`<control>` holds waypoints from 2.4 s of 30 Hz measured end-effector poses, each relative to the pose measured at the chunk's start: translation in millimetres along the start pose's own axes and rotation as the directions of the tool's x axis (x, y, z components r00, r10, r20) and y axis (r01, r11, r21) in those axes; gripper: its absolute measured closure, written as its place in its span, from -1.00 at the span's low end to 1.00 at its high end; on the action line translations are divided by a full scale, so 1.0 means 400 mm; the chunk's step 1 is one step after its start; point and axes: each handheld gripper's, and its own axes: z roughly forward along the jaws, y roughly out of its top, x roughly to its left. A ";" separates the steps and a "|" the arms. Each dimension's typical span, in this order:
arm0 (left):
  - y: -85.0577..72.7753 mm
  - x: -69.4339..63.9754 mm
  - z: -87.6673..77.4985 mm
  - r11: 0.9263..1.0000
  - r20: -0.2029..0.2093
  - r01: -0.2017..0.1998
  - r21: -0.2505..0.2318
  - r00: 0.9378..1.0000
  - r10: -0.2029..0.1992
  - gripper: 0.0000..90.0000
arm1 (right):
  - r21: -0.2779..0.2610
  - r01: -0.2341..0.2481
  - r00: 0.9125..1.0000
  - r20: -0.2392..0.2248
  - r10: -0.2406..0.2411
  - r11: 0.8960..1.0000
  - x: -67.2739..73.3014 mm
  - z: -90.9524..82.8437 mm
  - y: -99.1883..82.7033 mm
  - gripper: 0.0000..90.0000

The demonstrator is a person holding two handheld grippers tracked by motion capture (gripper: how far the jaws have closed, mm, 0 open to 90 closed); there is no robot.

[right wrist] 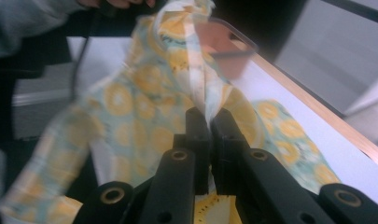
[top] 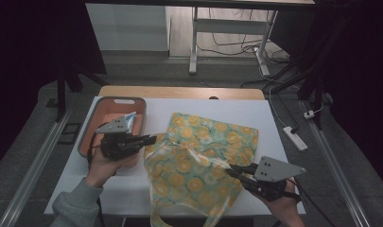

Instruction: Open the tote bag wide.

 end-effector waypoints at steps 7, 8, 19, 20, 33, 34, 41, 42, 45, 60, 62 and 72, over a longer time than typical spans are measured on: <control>0.021 0.024 0.077 0.998 -0.046 -0.006 0.058 0.999 0.008 0.95 | 0.064 -0.146 0.988 0.064 0.142 0.987 -0.109 0.059 -0.075 0.92; 0.023 0.027 0.087 0.998 -0.054 -0.006 0.066 0.998 0.009 0.95 | 0.057 -0.173 0.983 0.068 0.169 0.983 -0.127 0.067 -0.083 0.92; 0.031 0.062 0.186 0.992 -0.082 0.035 0.125 0.996 -0.025 0.90 | 0.105 -0.295 0.952 0.119 0.282 0.950 -0.197 0.102 -0.167 0.92; 0.032 0.063 0.195 0.990 -0.088 0.031 0.136 0.996 -0.020 0.90 | 0.114 -0.303 0.949 0.126 0.289 0.946 -0.200 0.102 -0.175 0.92; 0.033 0.061 0.261 0.983 -0.091 0.014 0.186 0.996 0.003 0.91 | 0.199 -0.352 0.933 0.159 0.324 0.915 -0.220 0.108 -0.229 0.90; 0.034 0.061 0.265 0.982 -0.096 0.009 0.191 0.995 0.009 0.91 | 0.200 -0.351 0.933 0.158 0.323 0.915 -0.219 0.106 -0.228 0.90; 0.040 0.070 0.314 0.975 -0.123 0.023 0.220 0.992 0.005 0.91 | 0.238 -0.373 0.922 0.205 0.329 0.897 -0.222 0.100 -0.227 0.89; 0.040 0.070 0.325 0.973 -0.123 0.021 0.229 0.992 0.008 0.91 | 0.248 -0.383 0.918 0.207 0.337 0.890 -0.224 0.104 -0.236 0.89; 0.034 0.068 0.354 0.964 -0.123 0.009 0.266 0.992 0.024 0.90 | 0.285 -0.401 0.913 0.204 0.354 0.871 -0.228 0.123 -0.268 0.89; 0.032 0.010 0.203 0.971 -0.107 0.025 0.240 0.994 0.001 -0.30 | 0.307 -0.386 0.922 0.171 0.349 0.870 -0.220 0.146 -0.277 0.86; 0.016 -0.006 0.193 0.958 -0.086 0.028 0.285 0.996 -0.003 -0.33 | 0.298 -0.386 0.922 0.170 0.349 0.873 -0.220 0.142 -0.275 0.86; -0.052 -0.012 0.255 0.899 -0.056 0.001 0.438 0.998 0.026 0.97 | 0.257 -0.372 0.925 0.178 0.334 0.892 -0.217 0.109 -0.257 0.86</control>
